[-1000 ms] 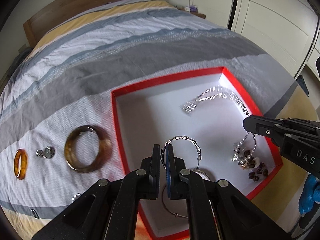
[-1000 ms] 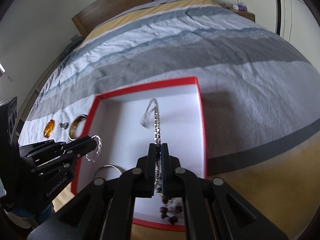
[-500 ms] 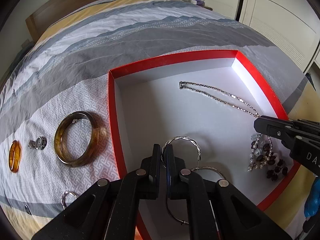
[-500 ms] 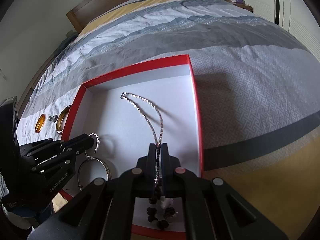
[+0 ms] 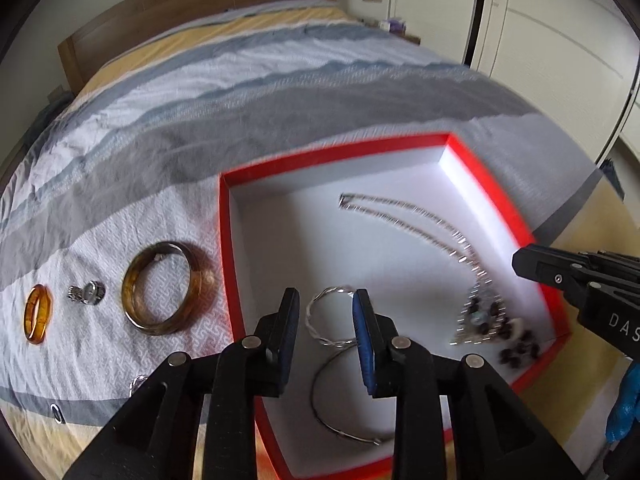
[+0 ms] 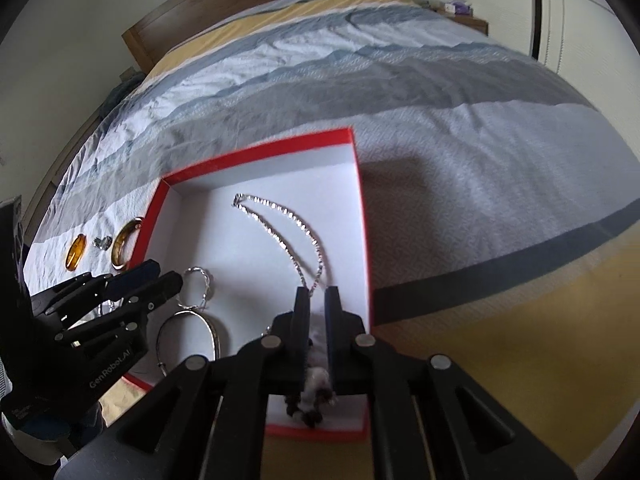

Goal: Organize jewelry
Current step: 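Lift both open tools out of the box back over the bed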

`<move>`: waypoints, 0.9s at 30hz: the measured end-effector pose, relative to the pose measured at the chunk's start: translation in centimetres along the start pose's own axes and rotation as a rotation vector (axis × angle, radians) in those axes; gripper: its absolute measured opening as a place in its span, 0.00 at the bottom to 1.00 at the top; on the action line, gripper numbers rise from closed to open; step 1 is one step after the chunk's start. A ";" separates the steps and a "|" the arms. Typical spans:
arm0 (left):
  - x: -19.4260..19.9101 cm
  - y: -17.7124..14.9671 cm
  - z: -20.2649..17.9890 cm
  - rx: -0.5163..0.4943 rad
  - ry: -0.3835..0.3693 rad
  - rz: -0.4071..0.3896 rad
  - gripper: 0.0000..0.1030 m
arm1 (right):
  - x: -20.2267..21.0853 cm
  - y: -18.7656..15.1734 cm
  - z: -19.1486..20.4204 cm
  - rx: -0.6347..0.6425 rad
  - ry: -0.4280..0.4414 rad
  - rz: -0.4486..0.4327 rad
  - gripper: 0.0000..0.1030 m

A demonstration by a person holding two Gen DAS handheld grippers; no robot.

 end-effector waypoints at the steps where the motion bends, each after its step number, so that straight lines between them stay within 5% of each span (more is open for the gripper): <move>1: 0.6 0.1 -0.1 0.003 -0.006 -0.011 0.27 | 0.8 0.1 0.0 -0.002 -0.003 -0.011 0.13; 4: 3.0 0.3 -0.2 0.012 -0.018 -0.048 0.27 | 3.1 0.3 0.0 0.000 -0.013 -0.046 0.21; 10: 8.8 0.2 1.1 0.032 0.000 -0.098 0.27 | 9.0 0.7 1.4 -0.003 -0.002 -0.129 0.21; 21: 22.7 -2.1 9.6 0.102 0.157 -0.229 0.36 | 19.3 0.1 8.6 0.055 0.078 -0.279 0.21; 27: 30.6 -4.8 14.5 0.133 0.261 -0.294 0.48 | 23.4 -1.0 12.7 0.097 0.124 -0.337 0.21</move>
Point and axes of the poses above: each gripper's, at about its wrist camera, not at the fingertips, and x roughly against the way its jaws point, z to its left, y to its top, the point moved 6 cm from there along -x, roughly the way its jaws point, and after that the axes turned 1 degree about z, right-handed, at the moved point
